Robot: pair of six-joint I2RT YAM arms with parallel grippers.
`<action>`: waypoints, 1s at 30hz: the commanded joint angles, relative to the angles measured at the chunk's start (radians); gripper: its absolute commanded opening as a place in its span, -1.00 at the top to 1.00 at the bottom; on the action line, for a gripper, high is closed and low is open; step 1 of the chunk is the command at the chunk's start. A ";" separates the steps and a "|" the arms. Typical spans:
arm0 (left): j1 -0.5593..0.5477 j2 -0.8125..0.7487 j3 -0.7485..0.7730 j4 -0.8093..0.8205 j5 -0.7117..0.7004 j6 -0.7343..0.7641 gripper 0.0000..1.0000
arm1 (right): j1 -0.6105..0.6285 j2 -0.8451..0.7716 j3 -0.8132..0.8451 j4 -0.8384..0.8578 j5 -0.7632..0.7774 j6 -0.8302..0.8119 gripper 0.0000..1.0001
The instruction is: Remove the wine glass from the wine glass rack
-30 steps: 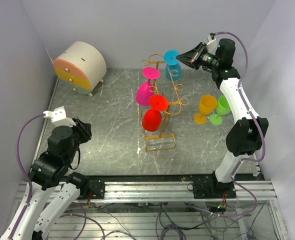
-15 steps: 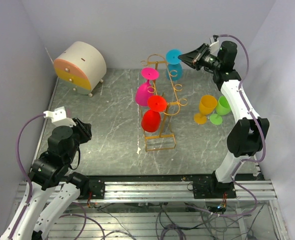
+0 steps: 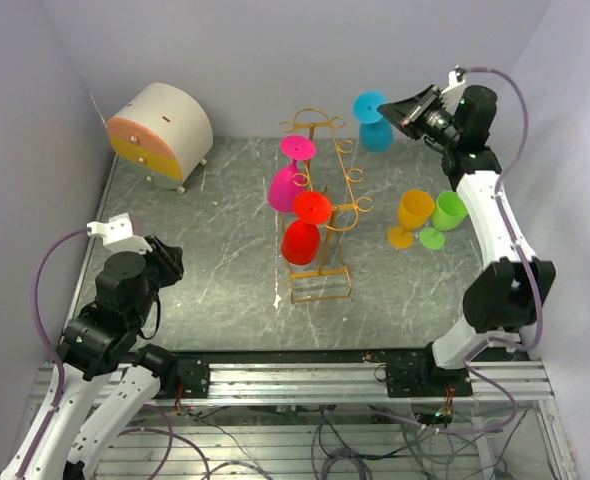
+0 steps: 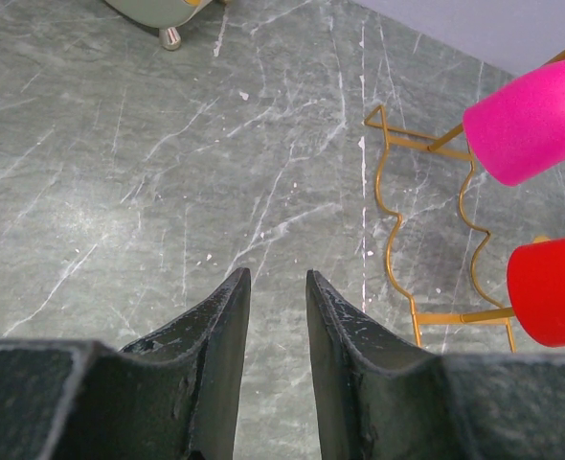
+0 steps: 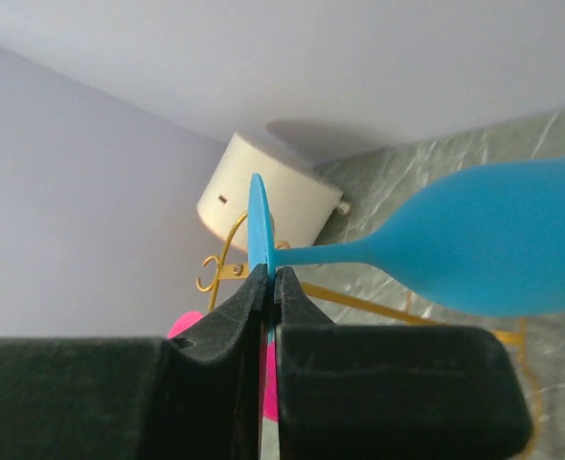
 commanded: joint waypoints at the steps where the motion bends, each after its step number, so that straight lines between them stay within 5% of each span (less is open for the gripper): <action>1: -0.011 0.004 0.013 0.013 -0.024 -0.009 0.18 | 0.011 -0.198 0.002 -0.016 0.139 -0.257 1.00; 8: -0.012 0.041 0.048 0.035 0.148 -0.050 0.13 | 0.240 -0.422 0.004 -0.204 0.296 -0.674 1.00; 14: -0.012 0.141 0.269 0.043 0.412 -0.172 -0.02 | 0.406 -0.619 -0.079 -0.349 0.347 -0.917 1.00; 22: -0.012 0.278 0.538 0.124 0.755 -0.515 -0.17 | 0.461 -0.824 -0.161 -0.365 0.245 -1.031 1.00; 30: -0.011 0.336 0.515 0.164 0.932 -0.809 -0.18 | 0.520 -0.723 -0.084 -0.347 0.165 -1.025 1.00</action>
